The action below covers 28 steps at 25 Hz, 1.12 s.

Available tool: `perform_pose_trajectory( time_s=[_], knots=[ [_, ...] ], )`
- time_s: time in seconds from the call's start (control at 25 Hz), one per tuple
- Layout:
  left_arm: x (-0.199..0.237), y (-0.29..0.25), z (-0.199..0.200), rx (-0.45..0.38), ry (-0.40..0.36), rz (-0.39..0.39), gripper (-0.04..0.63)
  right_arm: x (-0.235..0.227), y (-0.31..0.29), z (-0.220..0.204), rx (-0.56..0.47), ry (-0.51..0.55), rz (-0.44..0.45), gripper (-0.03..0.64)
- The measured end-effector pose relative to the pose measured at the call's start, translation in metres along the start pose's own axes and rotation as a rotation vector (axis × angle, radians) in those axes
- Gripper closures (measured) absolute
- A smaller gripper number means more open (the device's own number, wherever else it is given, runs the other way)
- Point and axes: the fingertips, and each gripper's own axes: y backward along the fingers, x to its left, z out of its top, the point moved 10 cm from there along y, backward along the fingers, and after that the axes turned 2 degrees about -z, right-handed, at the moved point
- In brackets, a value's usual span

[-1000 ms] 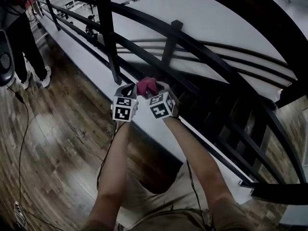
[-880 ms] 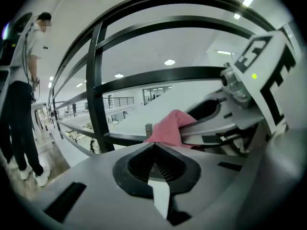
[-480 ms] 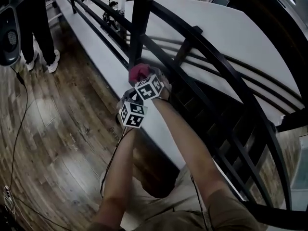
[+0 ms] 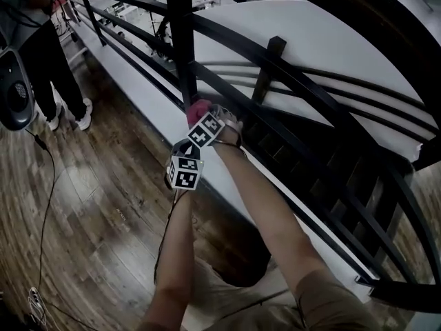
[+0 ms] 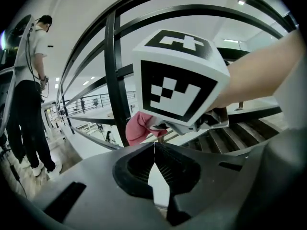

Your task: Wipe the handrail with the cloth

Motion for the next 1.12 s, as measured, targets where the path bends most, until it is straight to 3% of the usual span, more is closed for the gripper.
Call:
perform_pose_trajectory(
  time_s=[0.12, 0.28, 0.44, 0.6, 0.72, 0.88, 1.12],
  knots=[
    [-0.013, 0.0, 0.006, 0.005, -0.046, -0.014, 0.578, -0.001, 0.014, -0.015, 0.055, -0.01, 0.021, 0.471],
    [-0.045, 0.005, 0.001, 0.03, -0.198, -0.043, 0.578, -0.013, 0.051, -0.049, 0.134, -0.149, 0.073, 0.472],
    [-0.086, 0.024, -0.001, 0.026, -0.198, -0.138, 0.578, -0.025, 0.108, -0.099, 0.191, -0.269, 0.104, 0.472],
    [-0.142, 0.06, 0.007, 0.007, -0.253, -0.211, 0.578, -0.017, 0.166, -0.155, 0.213, -0.244, 0.051, 0.472],
    [-0.18, 0.084, 0.01, -0.006, -0.324, -0.257, 0.578, -0.014, 0.205, -0.192, 0.203, -0.292, 0.036, 0.472],
    [-0.214, 0.079, 0.018, -0.012, -0.371, -0.326, 0.578, -0.018, 0.247, -0.23, 0.2, -0.341, 0.031, 0.472],
    [-0.277, 0.077, 0.039, -0.077, -0.454, -0.411, 0.578, -0.009, 0.296, -0.287, 0.177, -0.304, -0.061, 0.472]
  ],
)
